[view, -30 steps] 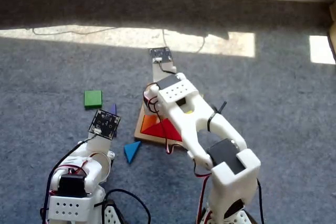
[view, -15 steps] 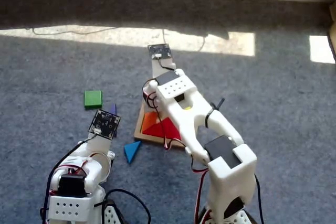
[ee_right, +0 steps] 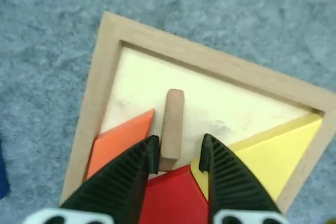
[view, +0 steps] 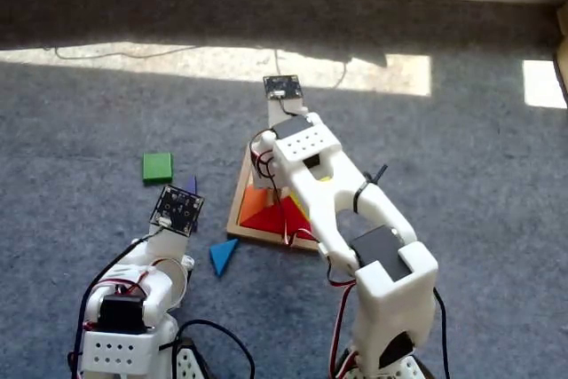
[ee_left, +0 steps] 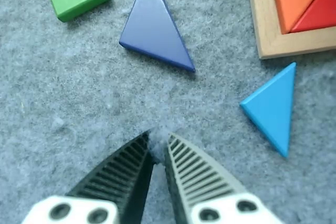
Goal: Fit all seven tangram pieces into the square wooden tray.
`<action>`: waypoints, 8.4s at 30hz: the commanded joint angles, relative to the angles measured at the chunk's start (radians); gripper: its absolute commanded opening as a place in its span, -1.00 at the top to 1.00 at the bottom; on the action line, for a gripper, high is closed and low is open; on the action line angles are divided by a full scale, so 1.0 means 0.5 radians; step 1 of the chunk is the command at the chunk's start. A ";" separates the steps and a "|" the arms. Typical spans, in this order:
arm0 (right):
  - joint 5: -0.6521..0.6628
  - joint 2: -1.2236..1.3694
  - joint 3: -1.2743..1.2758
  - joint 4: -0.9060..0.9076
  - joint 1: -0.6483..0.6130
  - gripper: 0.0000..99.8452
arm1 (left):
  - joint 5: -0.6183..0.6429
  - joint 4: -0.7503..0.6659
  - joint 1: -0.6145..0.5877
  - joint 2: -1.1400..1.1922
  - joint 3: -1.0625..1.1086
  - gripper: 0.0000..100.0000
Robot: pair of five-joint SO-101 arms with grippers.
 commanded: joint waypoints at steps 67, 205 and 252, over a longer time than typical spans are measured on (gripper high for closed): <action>0.457 0.032 0.087 0.026 -0.091 0.97 | 0.003 0.006 -0.023 -0.023 0.041 0.99; 0.466 -4.322 3.343 0.109 1.134 0.97 | -0.138 -0.104 -0.465 4.660 -3.527 0.60; 0.466 -4.322 3.343 0.109 1.140 0.97 | -0.298 -0.110 0.744 3.552 -3.061 0.70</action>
